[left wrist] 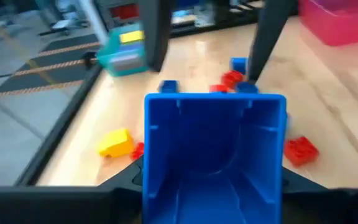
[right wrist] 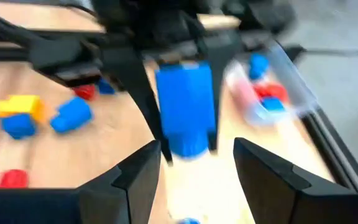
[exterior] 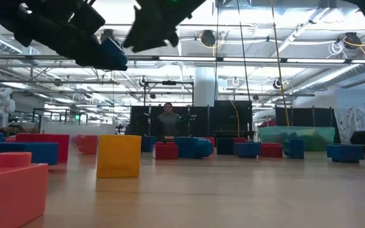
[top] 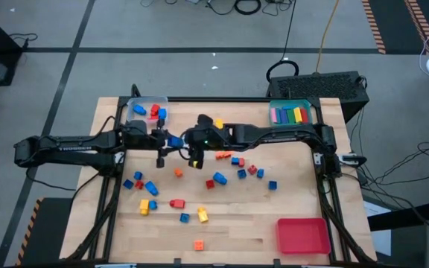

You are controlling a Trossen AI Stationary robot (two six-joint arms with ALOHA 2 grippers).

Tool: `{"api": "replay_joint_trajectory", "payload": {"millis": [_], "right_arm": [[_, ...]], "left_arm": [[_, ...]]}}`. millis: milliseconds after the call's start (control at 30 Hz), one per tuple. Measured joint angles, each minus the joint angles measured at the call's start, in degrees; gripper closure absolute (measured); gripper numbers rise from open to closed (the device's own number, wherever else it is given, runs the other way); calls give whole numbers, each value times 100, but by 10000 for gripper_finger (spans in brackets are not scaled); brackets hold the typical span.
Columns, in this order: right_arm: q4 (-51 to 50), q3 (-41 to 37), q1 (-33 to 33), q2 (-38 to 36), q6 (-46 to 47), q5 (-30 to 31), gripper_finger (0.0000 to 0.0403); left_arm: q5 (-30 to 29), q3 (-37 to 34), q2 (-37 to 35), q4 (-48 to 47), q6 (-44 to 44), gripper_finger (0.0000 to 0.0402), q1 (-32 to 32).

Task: Sort blocks by size
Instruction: Put the big blue game piece into the transparent bin

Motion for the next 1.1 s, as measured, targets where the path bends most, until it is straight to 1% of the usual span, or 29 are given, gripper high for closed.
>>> {"api": "replay_joint_trajectory", "payload": {"millis": [100,167,233,300,467,633,767,833,933,1100], "right_arm": [[-481,-5,2,-44,304,644,200],[-635,-11,-14,-58,484,874,200],[-805,-9,-27,-66,610,949,200],[-860,-9,-28,-39,679,960,200],[-947,-9,11,-28,694,949,200],[-947,-9,42,-26,694,951,200],[-917,-9,50,-26,721,952,200],[-897,-9,50,-26,766,952,200],[-877,-9,50,-26,838,952,200],[-835,-9,79,-26,891,952,200]], "left_arm": [[-742,2,-27,26,-181,262,62],[-1234,4,-31,18,-330,261,211],[-1597,4,-39,-46,-588,261,431],[-1837,-3,-39,-60,-911,261,716],[-2468,-267,-42,-57,-1492,261,1628],[-2485,-677,-37,168,-1799,260,2689],[-2070,-865,-37,267,-2136,260,3354],[-1927,-922,-18,260,-2286,260,3568],[-1933,-936,76,277,-2462,260,3797],[-1872,-940,317,500,-2603,255,3987]]}}
